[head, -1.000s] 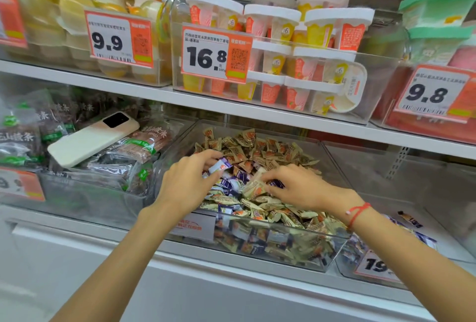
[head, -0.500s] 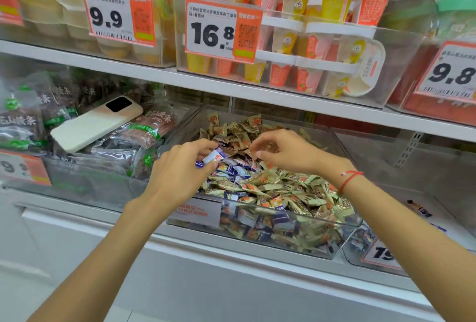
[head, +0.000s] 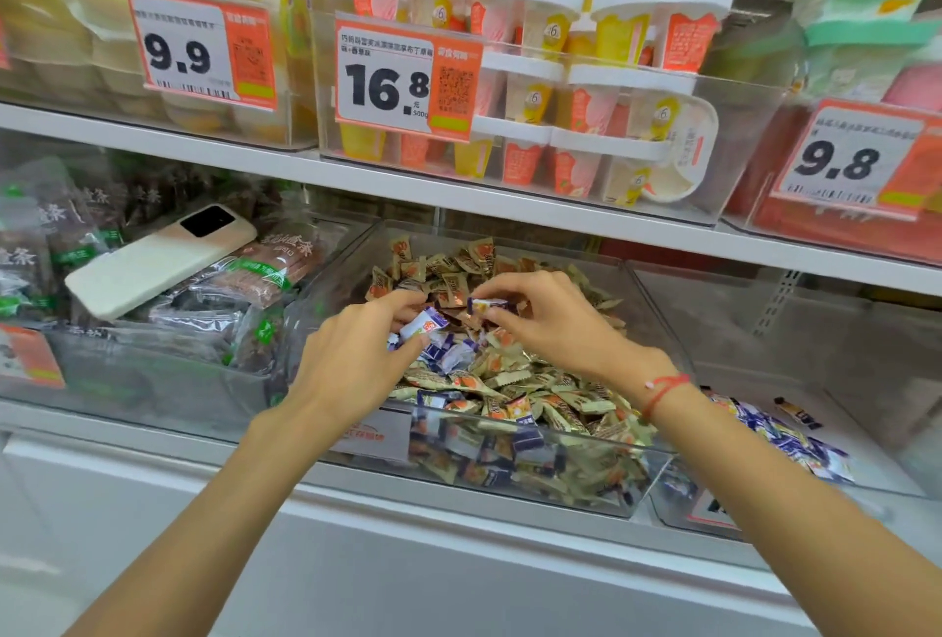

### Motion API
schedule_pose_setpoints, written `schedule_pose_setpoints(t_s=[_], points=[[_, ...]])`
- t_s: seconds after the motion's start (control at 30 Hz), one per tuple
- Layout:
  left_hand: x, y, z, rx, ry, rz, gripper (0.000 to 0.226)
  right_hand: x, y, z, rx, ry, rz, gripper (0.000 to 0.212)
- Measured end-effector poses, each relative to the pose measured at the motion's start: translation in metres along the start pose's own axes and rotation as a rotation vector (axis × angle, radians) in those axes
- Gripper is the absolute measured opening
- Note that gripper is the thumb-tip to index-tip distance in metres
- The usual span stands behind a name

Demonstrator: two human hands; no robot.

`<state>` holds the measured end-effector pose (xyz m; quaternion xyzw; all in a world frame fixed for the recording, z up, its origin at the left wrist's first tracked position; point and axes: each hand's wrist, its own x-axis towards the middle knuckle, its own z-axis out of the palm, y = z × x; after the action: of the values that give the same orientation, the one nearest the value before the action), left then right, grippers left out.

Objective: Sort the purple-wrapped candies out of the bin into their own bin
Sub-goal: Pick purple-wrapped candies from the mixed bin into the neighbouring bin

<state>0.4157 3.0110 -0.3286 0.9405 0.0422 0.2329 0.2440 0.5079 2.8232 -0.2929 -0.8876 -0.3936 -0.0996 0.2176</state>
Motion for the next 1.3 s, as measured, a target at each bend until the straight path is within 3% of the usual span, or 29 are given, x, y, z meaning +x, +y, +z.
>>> schedule_pose_setpoints(t_s=[0.17,0.33,0.47,0.6,0.7,0.9,1.1,1.17,1.3], points=[[-0.007,0.033,0.007,-0.128,0.028,0.068,0.032,-0.092,0.009,-0.031,0.016,0.217,0.078,0.022],[-0.02,0.11,0.03,-0.218,0.072,0.254,0.035,-0.157,0.062,-0.065,-0.085,0.536,0.306,0.023],[-0.011,0.182,0.067,-0.222,0.014,0.416,0.036,-0.186,0.103,-0.08,-0.189,0.555,0.484,0.024],[0.006,0.226,0.102,-0.119,-0.081,0.521,0.039,-0.197,0.119,-0.084,-0.213,0.364,0.564,0.037],[0.011,0.22,0.111,-0.114,-0.126,0.5,0.043,-0.199,0.118,-0.084,-0.202,0.253,0.597,0.044],[0.002,0.126,0.059,-0.066,-0.012,0.326,0.03,-0.175,0.074,-0.069,-0.081,0.509,0.303,0.03],[0.004,0.035,0.025,0.107,-0.386,0.163,0.034,-0.124,0.028,-0.021,0.029,0.187,0.077,0.023],[0.007,0.029,0.023,0.1,-0.369,0.115,0.035,-0.102,0.021,-0.013,0.079,0.011,0.058,0.027],[0.014,0.021,0.023,0.21,-0.184,0.057,0.021,-0.064,0.014,-0.001,0.067,-0.252,0.039,0.036]])
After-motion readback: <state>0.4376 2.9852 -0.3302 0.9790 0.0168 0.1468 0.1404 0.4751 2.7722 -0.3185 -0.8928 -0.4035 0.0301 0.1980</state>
